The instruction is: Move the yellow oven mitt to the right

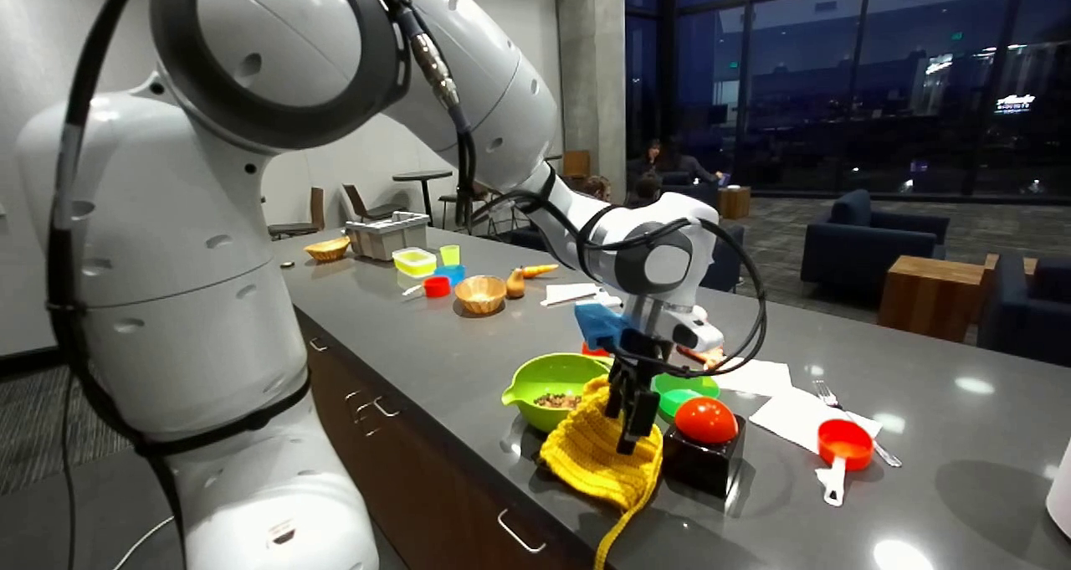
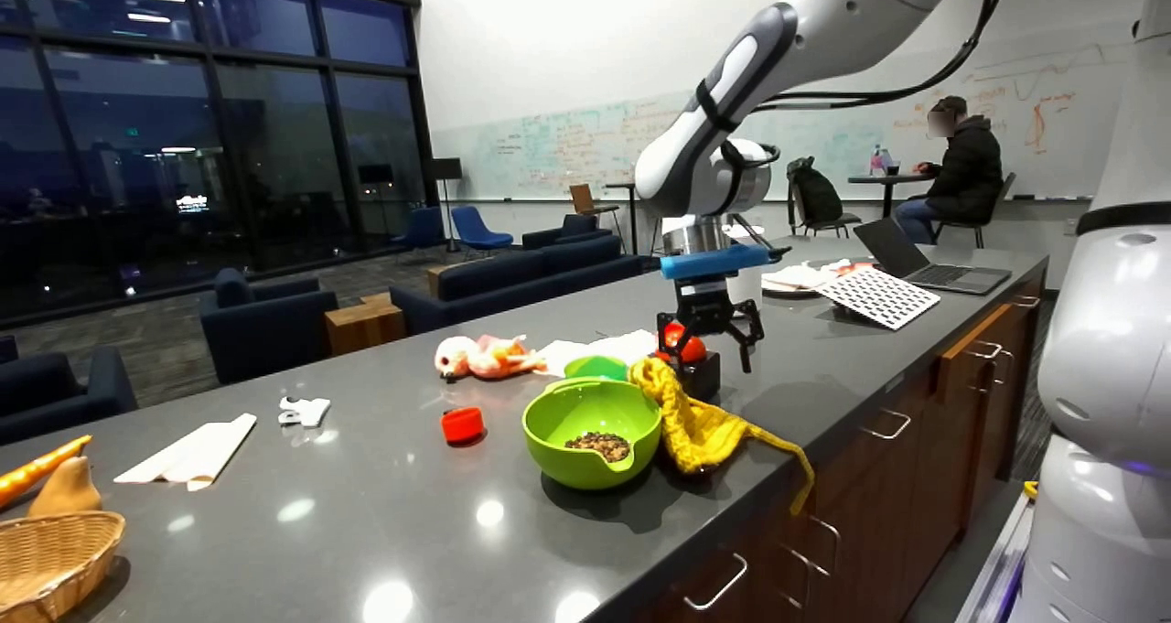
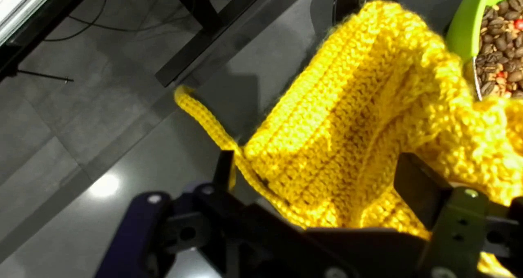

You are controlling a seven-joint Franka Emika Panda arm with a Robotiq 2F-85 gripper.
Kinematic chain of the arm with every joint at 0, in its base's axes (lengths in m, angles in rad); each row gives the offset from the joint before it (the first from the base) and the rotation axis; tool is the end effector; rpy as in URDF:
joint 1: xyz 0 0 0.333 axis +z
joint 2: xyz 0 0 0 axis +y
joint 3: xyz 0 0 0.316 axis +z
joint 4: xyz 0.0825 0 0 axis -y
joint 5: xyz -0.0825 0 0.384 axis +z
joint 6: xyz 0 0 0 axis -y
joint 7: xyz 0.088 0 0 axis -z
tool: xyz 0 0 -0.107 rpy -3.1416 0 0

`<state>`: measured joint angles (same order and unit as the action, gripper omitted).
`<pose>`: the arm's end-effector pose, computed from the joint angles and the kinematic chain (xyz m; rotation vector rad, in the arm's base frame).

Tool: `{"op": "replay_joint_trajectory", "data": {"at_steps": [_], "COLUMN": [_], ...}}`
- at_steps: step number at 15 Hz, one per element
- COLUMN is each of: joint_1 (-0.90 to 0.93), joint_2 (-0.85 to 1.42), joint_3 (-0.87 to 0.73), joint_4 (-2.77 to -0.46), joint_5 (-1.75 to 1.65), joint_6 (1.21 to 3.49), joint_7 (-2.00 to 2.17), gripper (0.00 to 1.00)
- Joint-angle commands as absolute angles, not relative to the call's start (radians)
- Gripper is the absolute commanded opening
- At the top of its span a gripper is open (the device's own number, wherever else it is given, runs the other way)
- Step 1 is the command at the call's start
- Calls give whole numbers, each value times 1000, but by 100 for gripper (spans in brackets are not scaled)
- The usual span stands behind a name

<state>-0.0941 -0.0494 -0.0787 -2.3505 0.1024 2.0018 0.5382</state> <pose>0.4549 -0.0731 0.3300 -2.8473 1.1491 0.4808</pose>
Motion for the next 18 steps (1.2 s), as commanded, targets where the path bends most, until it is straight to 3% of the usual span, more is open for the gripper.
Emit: {"op": "replay_joint_trajectory", "data": {"at_steps": [1, 17, 18], "joint_1": [-104, -135, -135], "joint_2": [-39, 108, 115], "joint_3": [-97, -139, -139], "joint_4": [-2400, -2452, -2450], "joint_5": [212, 338, 335], "joint_6": [2015, 2098, 2099], "joint_7": [466, 266, 261], "gripper": [100, 100, 92]}}
